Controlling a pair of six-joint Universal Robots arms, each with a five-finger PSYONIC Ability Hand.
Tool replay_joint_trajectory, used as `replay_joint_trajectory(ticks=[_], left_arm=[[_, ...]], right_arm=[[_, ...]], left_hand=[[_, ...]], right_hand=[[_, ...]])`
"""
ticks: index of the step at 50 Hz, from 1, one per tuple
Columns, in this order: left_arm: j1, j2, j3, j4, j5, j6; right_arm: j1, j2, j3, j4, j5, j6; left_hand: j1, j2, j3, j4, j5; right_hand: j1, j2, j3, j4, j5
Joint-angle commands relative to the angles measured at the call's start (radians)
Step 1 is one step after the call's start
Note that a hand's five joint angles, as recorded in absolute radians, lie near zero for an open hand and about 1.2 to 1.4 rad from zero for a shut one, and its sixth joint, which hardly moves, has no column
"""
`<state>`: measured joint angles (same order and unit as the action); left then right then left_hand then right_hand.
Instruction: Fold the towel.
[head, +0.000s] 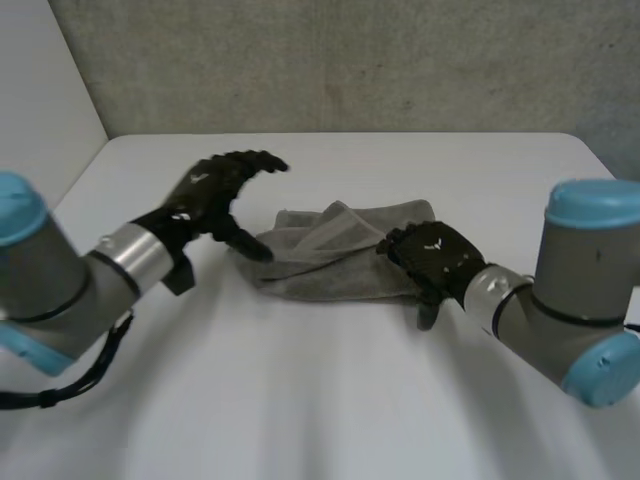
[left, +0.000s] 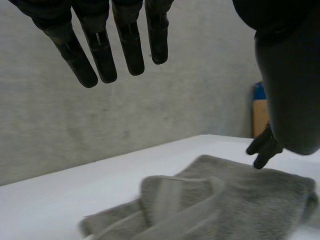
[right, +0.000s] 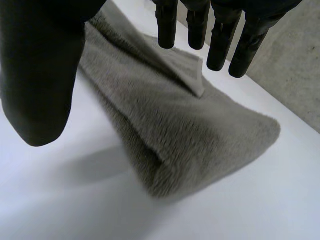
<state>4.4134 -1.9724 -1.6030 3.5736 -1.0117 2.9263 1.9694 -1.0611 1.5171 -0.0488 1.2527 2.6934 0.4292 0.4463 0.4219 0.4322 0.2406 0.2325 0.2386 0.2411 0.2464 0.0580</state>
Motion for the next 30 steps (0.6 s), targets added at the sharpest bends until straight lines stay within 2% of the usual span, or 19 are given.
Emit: replay_joint_trajectory(ticks=[1,7,11,23,26,30], left_arm=[[-0.112,-0.189,0.223,-0.105,-0.013,0.149],[-0.147,-0.301,0.36,-0.194,-0.042,0.26],[-0.164,-0.394,0.472,-0.243,-0.099,0.315],[-0.173,-0.529,0.632,-0.25,-0.211,0.327],[-0.173,-0.557,0.664,-0.248,-0.255,0.327],[-0.173,-0.577,0.687,-0.243,-0.368,0.327]], right_arm=[[-0.033,-0.036,0.129,-0.166,-0.007,0.012],[-0.034,-0.037,0.167,-0.243,-0.009,0.017],[-0.027,-0.025,0.169,-0.273,-0.01,0.017],[-0.023,0.02,0.158,-0.349,-0.01,0.013],[-0.021,0.033,0.155,-0.356,-0.01,0.011],[-0.02,0.052,0.155,-0.37,-0.009,0.006]], left_hand=[[0.002,-0.016,0.009,-0.001,0.016],[0.002,-0.016,0.009,-0.001,0.016],[0.002,-0.016,0.009,-0.001,0.016],[0.019,0.002,0.026,0.016,0.033],[0.025,0.008,0.032,0.022,0.039],[0.034,0.017,0.041,0.031,0.048]], right_hand=[[-0.007,-0.013,-0.015,-0.021,-0.007],[0.046,0.04,0.038,0.032,0.046],[0.099,0.093,0.09,0.085,0.099],[0.252,0.246,0.243,0.238,0.252],[0.316,0.31,0.308,0.302,0.316],[0.401,0.395,0.393,0.387,0.401]])
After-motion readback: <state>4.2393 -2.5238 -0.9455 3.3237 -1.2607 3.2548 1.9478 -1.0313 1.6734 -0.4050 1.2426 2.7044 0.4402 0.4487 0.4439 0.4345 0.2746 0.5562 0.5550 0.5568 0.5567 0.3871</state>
